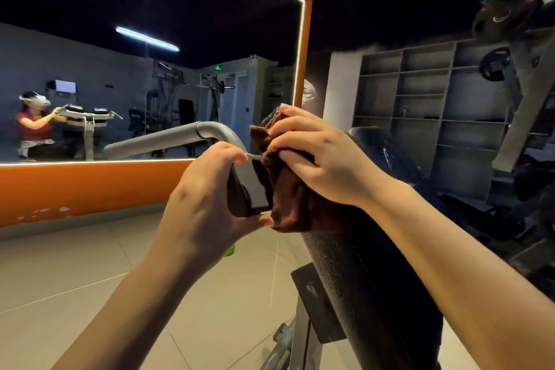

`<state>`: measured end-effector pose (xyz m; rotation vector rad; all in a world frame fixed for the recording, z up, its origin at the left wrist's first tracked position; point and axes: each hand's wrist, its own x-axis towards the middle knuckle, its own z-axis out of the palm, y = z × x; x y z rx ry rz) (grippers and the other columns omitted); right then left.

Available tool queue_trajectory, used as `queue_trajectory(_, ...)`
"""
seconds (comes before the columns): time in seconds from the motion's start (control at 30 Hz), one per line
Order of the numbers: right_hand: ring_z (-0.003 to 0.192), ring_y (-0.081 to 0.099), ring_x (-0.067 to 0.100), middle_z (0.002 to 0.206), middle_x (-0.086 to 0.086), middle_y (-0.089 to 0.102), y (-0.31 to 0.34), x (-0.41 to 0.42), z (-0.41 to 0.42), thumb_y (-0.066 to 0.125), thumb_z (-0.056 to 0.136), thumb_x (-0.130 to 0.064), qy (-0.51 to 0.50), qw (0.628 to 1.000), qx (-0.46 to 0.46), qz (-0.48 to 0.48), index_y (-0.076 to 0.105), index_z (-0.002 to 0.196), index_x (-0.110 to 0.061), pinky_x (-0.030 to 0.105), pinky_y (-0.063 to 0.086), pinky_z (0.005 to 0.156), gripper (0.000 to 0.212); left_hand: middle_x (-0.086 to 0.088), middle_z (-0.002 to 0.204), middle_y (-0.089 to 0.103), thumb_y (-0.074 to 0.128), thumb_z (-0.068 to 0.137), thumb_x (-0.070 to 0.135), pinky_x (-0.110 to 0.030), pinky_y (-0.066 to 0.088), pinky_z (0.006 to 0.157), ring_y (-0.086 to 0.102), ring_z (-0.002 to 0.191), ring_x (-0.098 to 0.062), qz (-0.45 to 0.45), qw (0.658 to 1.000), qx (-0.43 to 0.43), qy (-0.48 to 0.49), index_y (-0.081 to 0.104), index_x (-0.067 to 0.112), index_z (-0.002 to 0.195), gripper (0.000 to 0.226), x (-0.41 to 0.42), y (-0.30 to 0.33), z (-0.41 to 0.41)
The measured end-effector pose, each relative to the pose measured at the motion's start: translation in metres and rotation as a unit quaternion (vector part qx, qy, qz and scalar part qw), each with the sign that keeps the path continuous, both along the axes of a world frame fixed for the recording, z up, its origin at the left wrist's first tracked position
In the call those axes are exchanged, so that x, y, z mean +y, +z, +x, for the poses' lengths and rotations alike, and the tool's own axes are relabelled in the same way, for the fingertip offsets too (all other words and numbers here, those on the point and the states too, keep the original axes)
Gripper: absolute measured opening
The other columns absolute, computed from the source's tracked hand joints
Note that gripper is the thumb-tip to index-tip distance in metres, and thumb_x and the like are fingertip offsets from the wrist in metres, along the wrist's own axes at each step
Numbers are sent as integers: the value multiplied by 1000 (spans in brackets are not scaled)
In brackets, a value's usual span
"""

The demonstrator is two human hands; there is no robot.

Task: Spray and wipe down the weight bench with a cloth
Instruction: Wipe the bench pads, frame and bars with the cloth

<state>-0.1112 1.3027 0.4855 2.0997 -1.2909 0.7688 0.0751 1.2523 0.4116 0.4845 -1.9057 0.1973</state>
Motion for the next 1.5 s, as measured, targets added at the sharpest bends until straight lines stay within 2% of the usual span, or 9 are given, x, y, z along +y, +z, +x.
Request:
queue_trajectory(0.27,149,12,10,154,-19,31,-88,82,-24,48,94,-32,86,981,-146,94,51,138,-35,36,13,121,44,-23,122,58,62,61,56,-33,44,82,60,105,-38,6,1000,-2,22,51,-2,118,82,-2,-3,0)
queue_trajectory(0.43,140,29,1,153,-15,32,-102,97,-11,42,90,-60,-63,971,-225,-45,36,143,-39,17,30,113,57,-22,121,58,63,59,56,-33,43,84,59,104,-37,5,1000,-10,26,51,-2,116,82,-1,-2,0)
queue_trajectory(0.6,145,-6,-4,157,-29,-8,-110,98,6,18,75,-89,-182,939,-255,140,-13,145,-55,38,12,122,84,-23,118,58,62,61,59,-33,44,82,59,101,-37,5,1000,-3,26,52,-3,114,82,2,0,-2)
queue_trajectory(0.77,146,0,-3,160,-23,6,-78,80,-2,53,89,-59,-83,945,-286,138,5,151,-45,39,14,122,80,-21,115,59,70,59,54,-35,45,81,60,100,-36,8,1000,10,15,54,-3,113,80,4,0,-4)
queue_trajectory(0.97,143,24,2,157,-16,27,-24,23,-6,53,87,-49,59,945,-295,130,27,150,-39,41,24,119,69,-20,114,60,81,56,44,-32,45,83,60,101,-32,12,1000,9,13,55,-2,114,78,4,-1,-7)
queue_trajectory(1.1,146,14,3,156,-16,27,4,-8,1,53,89,-45,47,977,-166,121,42,143,-32,39,17,121,56,-18,111,61,71,59,49,-10,36,83,51,97,-17,10,1000,9,-7,49,4,116,76,1,0,-4)
queue_trajectory(1.23,146,8,1,146,-14,42,-9,8,-6,52,90,-35,44,990,-73,114,61,125,-25,28,7,120,37,-19,112,62,66,60,52,-6,32,78,50,97,-16,1,1000,19,-22,41,13,119,74,-3,0,0)
queue_trajectory(1.37,144,16,-1,126,-12,58,-38,41,-13,56,83,-16,76,988,-47,125,69,110,-18,19,6,119,30,-22,115,61,65,59,53,-10,35,77,49,98,-18,1,1000,17,-16,40,11,122,79,-5,-3,3)
queue_trajectory(1.5,143,27,8,119,-16,61,-71,75,-18,55,84,-23,78,987,-35,138,70,108,-19,29,15,120,28,-21,122,60,72,51,49,-27,41,84,47,103,-19,25,1000,-8,-18,45,3,126,92,-5,-1,10)
